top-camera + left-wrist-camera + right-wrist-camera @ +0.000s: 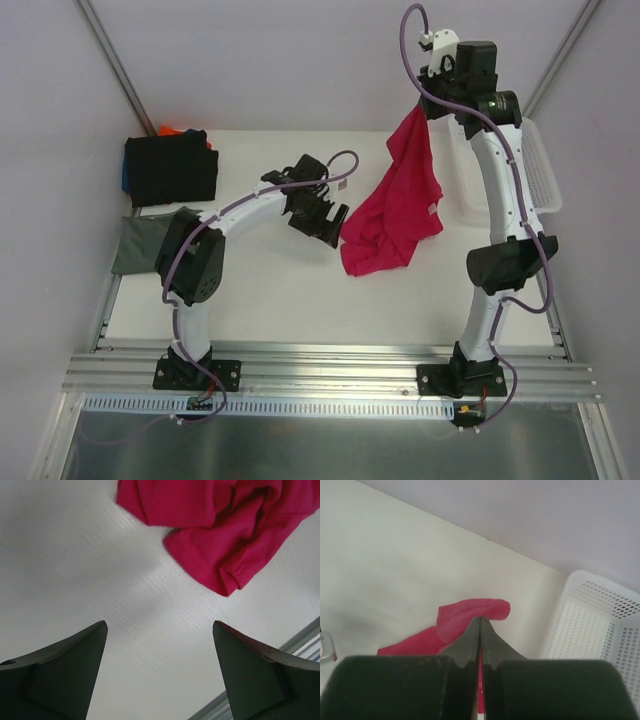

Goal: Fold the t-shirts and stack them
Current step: Flatten the tshirt out

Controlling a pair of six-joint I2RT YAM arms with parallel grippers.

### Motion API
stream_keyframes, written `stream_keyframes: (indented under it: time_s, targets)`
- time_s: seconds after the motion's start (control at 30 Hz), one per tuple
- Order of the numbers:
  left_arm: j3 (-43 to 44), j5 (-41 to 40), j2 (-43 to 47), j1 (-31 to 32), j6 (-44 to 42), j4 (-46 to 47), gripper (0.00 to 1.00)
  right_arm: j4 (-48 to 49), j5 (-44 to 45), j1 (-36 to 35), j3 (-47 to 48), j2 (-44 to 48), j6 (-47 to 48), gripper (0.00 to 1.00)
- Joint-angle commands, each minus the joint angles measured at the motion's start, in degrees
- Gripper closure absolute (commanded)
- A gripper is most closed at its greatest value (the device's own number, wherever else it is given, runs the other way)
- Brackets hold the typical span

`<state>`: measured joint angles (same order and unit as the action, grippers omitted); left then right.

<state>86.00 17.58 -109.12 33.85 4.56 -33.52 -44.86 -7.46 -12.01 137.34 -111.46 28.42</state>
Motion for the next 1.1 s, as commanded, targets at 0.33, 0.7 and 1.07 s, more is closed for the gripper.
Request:
stream_keyframes:
  time_s: [0.33, 0.7, 1.07]
  targets:
    - [20.2, -4.8, -17.3, 3.6, -6.6, -1.9, 0.29, 1.9, -0.4, 1.5, 5.5, -1.2, -2.4, 0.99]
    - [21.8, -8.4, -17.6, 8.3, -7.3, -2.3, 0.39, 1.4, -3.5, 4.4, 5.9, -1.9, -5.2, 0.99]
    - [24.7, -12.0, -19.3, 11.7, -8.6, -2.2, 0.38, 1.0, -6.3, 5.0, 7.0, -2.9, -7.9, 1.00]
